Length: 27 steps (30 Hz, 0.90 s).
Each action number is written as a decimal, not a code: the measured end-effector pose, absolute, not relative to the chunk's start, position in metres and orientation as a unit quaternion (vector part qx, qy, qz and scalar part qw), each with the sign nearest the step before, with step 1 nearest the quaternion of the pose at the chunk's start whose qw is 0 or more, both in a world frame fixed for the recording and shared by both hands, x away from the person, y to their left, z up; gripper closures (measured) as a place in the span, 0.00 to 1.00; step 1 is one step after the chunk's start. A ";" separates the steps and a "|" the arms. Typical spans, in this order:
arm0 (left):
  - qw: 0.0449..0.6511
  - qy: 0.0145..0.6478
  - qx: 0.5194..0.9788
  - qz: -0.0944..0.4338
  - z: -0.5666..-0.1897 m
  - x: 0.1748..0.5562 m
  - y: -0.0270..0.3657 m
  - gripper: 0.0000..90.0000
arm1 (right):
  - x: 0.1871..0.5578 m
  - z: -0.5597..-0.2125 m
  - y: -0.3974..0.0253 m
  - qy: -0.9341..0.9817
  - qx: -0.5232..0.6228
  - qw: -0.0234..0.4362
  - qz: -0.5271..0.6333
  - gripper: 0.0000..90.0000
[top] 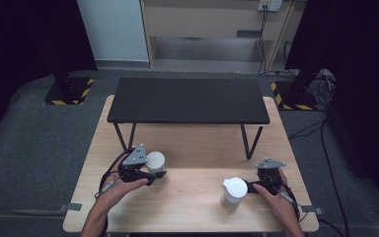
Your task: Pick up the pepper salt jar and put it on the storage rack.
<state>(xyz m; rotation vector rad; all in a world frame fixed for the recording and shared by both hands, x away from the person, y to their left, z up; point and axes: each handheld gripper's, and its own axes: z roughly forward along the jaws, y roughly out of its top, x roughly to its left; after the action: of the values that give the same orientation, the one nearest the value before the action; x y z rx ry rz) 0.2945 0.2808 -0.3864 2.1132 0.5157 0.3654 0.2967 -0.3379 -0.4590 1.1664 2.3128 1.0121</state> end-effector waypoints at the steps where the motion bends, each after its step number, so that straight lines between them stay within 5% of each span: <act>1: 0.451 0.209 0.855 0.148 -0.386 0.295 0.281 0.38 | 0.297 -0.459 -0.338 0.818 0.413 0.179 0.358 0.03; 27: 0.459 0.174 0.860 0.140 -0.337 0.300 0.286 0.38 | 0.297 -0.459 -0.338 0.818 0.413 0.179 0.358 0.03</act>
<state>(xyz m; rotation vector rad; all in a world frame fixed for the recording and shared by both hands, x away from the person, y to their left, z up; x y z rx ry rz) 0.3003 0.2864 -0.3371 2.1181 0.4286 0.3450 0.2968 -0.3378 -0.4589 1.1672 2.3130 1.0114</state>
